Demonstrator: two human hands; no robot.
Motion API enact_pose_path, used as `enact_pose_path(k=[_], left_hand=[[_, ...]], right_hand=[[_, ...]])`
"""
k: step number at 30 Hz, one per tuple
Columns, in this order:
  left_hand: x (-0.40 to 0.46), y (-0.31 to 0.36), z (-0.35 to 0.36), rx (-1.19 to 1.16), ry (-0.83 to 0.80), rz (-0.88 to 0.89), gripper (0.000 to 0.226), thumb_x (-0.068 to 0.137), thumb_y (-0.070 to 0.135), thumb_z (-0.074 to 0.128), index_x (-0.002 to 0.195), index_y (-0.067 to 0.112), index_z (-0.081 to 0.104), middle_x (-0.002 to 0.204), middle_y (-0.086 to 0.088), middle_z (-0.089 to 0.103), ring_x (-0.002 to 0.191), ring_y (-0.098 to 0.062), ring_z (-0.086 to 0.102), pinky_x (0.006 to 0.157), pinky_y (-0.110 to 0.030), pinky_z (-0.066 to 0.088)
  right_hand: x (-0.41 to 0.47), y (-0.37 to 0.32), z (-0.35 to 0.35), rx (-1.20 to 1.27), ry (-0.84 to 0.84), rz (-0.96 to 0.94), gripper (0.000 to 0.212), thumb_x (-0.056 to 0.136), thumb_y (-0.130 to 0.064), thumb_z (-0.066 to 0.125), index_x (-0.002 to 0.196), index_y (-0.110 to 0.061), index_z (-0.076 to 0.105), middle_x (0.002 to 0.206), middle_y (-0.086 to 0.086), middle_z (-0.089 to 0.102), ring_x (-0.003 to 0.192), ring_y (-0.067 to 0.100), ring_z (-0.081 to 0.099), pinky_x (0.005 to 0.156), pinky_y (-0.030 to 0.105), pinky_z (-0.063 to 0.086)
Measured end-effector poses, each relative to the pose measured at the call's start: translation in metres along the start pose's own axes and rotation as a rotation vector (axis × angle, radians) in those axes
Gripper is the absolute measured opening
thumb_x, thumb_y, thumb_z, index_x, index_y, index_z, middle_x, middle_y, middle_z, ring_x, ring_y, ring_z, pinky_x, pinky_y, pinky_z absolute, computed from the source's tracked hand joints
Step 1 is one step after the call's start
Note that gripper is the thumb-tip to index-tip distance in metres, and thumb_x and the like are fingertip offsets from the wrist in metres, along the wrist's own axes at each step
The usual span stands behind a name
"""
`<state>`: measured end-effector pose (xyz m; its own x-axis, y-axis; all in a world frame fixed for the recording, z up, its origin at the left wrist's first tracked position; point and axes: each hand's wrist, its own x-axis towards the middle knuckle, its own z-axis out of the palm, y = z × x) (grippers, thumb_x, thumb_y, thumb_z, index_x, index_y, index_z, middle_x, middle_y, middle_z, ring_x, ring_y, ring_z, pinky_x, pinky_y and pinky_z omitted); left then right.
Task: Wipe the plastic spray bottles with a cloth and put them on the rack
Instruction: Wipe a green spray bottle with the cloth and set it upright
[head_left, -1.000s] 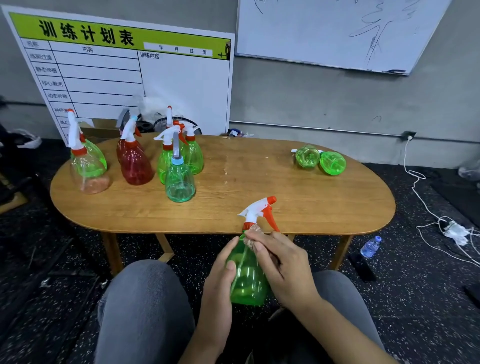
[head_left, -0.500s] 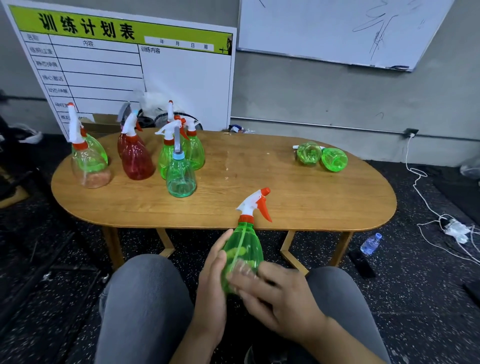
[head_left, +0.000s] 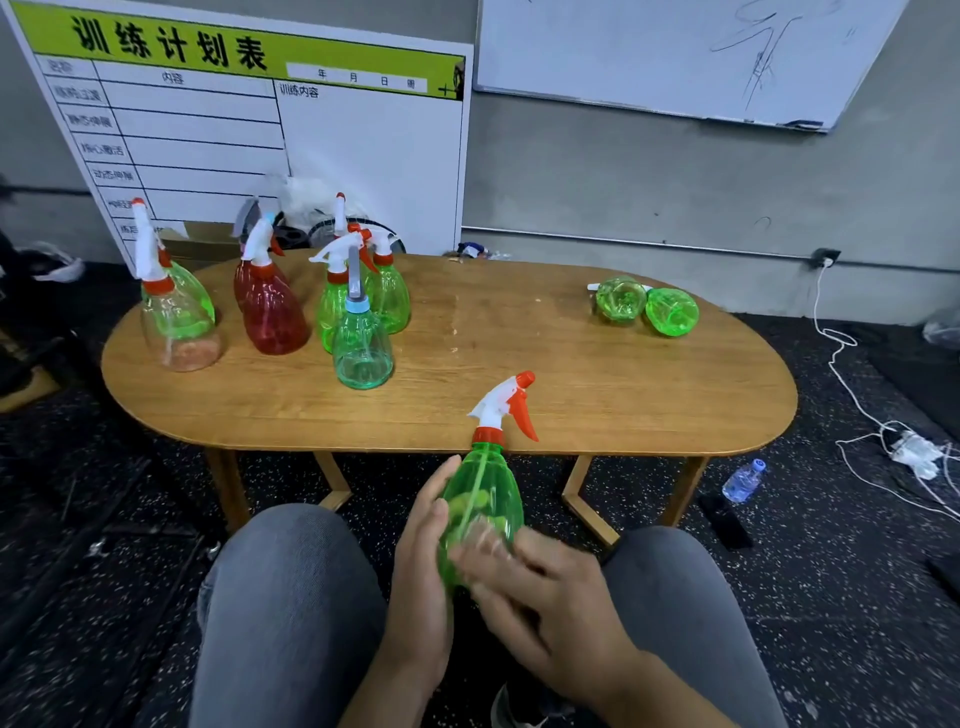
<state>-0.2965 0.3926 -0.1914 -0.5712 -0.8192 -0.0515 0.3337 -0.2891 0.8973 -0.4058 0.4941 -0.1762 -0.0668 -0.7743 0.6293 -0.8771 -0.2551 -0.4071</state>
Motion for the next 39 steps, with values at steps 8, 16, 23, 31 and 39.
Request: enact_pose_path(k=[8,16,23,31,39], left_hand=[[-0.005,0.007,0.007,0.013,-0.079,0.038,0.054,0.098,0.046,0.05,0.149,0.028,0.055,0.136,-0.011,0.071,0.125,-0.032,0.069,0.095,-0.039,0.058],[-0.006,0.005,0.007,0.108,-0.122,0.102,0.088,0.071,0.064,0.087,0.149,0.043,0.052,0.142,0.002,0.067,0.132,-0.023,0.065,0.108,-0.057,0.052],[-0.003,-0.004,0.003,0.13,-0.186,0.053,0.055,0.09,0.049,0.065,0.144,0.055,0.056,0.148,-0.001,0.065,0.137,-0.025,0.062,0.114,-0.059,0.046],[-0.004,-0.007,0.0,0.146,-0.139,0.083,0.058,0.096,0.049,0.053,0.153,0.039,0.048,0.149,0.005,0.063,0.138,-0.02,0.061,0.113,-0.054,0.048],[-0.005,0.0,0.002,0.045,-0.099,0.071,0.055,0.097,0.035,0.045,0.151,0.034,0.054,0.138,-0.01,0.071,0.125,-0.033,0.069,0.101,-0.048,0.056]], right_hand=[[0.0,0.01,-0.011,0.015,0.086,-0.014,0.032,0.104,-0.023,0.065,0.135,-0.025,0.071,0.084,-0.01,0.046,0.069,0.001,0.043,0.062,0.016,0.038],[0.029,0.041,-0.017,0.194,0.335,0.379,0.032,0.105,-0.037,0.056,0.132,-0.033,0.071,0.083,-0.002,0.061,0.069,0.013,0.053,0.061,0.031,0.045],[0.048,0.034,-0.021,0.221,0.335,0.352,0.024,0.102,-0.033,0.058,0.122,-0.041,0.068,0.112,-0.021,0.072,0.102,0.01,0.069,0.087,0.025,0.054],[0.04,0.024,-0.006,0.089,0.208,0.307,0.029,0.105,-0.037,0.057,0.124,-0.026,0.076,0.087,-0.017,0.061,0.07,0.007,0.058,0.061,0.019,0.045],[0.0,0.004,-0.01,-0.107,-0.077,-0.226,0.019,0.099,-0.018,0.071,0.117,-0.018,0.077,0.095,-0.001,0.066,0.075,0.015,0.058,0.071,0.023,0.051]])
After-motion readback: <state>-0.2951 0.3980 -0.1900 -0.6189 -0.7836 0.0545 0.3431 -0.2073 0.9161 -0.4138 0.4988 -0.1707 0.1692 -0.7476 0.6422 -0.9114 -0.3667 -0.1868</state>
